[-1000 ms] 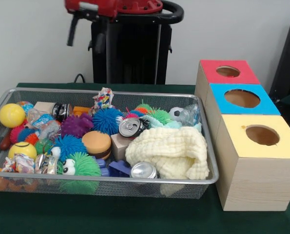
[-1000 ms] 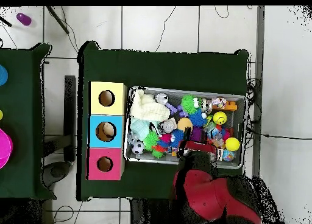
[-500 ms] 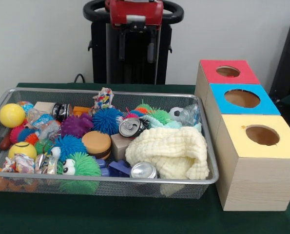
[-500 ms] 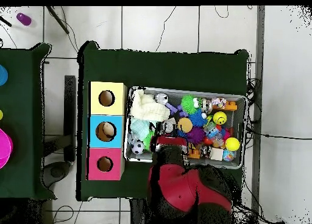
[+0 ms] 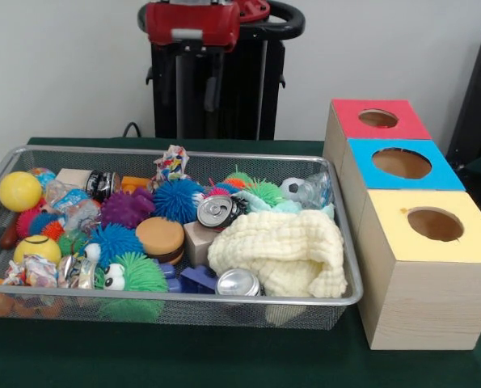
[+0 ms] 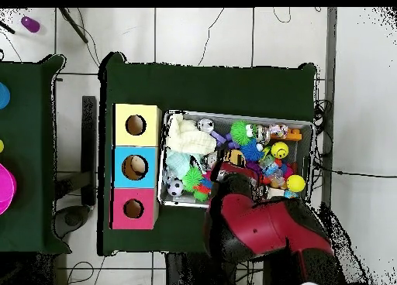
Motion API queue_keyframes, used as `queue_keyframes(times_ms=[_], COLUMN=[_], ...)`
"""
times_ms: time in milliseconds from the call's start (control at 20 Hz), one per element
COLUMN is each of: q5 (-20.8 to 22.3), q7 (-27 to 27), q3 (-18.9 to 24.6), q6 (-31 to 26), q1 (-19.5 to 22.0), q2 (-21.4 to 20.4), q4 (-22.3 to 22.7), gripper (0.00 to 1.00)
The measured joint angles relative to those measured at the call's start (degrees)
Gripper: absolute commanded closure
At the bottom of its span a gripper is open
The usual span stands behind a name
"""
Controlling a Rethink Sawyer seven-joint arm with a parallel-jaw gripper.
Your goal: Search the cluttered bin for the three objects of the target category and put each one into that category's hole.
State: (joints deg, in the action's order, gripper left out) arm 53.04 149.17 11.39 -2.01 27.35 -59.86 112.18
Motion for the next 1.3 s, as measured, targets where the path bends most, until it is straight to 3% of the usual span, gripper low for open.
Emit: queue_keyframes(times_ms=[200, 350, 850, 1050, 1300], q5=[-1.81, -2.36, -3.62, -0.81, 5.79], q7=[-1.03, -1.35, -2.74, -2.75, -2.75], q3=[6.69, 10.34, 22.11, 21.90, 16.58], q6=[-6.20, -8.23, -8.66, -8.36, -5.42], q1=[5.59, 7.59, 15.11, 13.76, 5.21], q2=[-1.03, -1.66, -1.60, -0.58, 0.50], q4=[0.02, 0.03, -0.15, -0.79, -1.96], gripper=[0.00, 0.00, 0.00, 0.00, 0.00])
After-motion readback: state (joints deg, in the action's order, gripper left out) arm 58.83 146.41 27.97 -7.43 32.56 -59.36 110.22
